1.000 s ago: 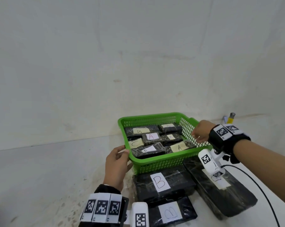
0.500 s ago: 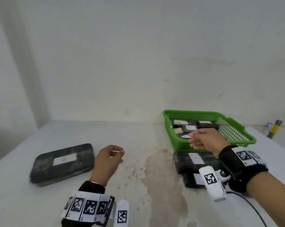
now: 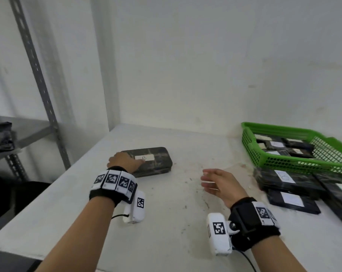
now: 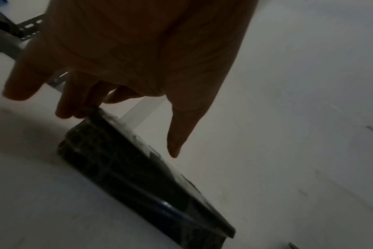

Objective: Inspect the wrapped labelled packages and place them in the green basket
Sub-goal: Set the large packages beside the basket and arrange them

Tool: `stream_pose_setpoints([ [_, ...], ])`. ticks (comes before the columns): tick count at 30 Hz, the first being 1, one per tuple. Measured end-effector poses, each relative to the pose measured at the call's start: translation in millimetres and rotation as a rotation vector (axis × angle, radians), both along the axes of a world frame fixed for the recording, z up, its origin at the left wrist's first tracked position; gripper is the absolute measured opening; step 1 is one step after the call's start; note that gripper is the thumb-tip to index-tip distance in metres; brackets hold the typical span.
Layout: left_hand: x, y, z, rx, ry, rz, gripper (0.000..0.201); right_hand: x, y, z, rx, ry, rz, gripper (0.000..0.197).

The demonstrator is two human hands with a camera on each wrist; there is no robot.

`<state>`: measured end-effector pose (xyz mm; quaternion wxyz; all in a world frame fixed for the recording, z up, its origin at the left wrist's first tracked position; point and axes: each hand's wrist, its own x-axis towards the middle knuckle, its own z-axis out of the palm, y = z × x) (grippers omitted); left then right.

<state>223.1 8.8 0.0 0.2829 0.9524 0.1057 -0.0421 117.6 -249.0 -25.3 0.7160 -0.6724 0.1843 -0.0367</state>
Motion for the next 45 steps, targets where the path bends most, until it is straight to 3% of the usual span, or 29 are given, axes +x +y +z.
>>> stream_pose_setpoints([
  [5,8,4,-1,0.016,0.073,-0.038,0.065,-7,17,0,-0.047,0.03,0.015,0.01],
  [9,6,4,11,-0.115,-0.006,0.024,0.064,-7,18,-5,-0.059,0.044,0.009,0.008],
  [12,16,10,10,-0.429,0.017,0.047,0.068,-5,15,-8,-0.033,0.036,0.006,0.011],
  [15,16,10,13,-0.847,0.043,0.059,0.043,0,13,-5,0.038,0.029,0.01,0.031],
  [19,0,-15,19,-1.065,0.047,-0.091,0.02,10,7,4,0.195,0.006,-0.018,0.054],
  [21,-5,-32,16,-1.12,0.036,-0.146,0.018,13,0,6,0.277,-0.025,-0.017,0.065],
  [25,-9,-62,2,-1.186,0.02,-0.204,0.041,15,-22,6,0.398,-0.098,0.012,0.079],
  [32,-14,-98,-16,-1.302,0.131,-0.259,0.077,14,-48,-1,0.445,-0.225,0.05,0.052],
  [34,-16,-102,-18,-1.318,0.205,-0.324,0.069,14,-52,-6,0.421,-0.221,0.05,0.051],
  [37,-22,-104,-19,-1.363,0.276,-0.353,0.034,13,-56,-11,0.411,-0.213,0.085,0.043],
  [41,-22,-103,-18,-1.404,0.25,-0.373,0.047,14,-59,-16,0.335,-0.208,0.104,0.046],
  [45,-21,-108,-23,-1.346,0.185,-0.3,0.039,13,-56,-18,0.263,-0.224,0.059,0.051],
])
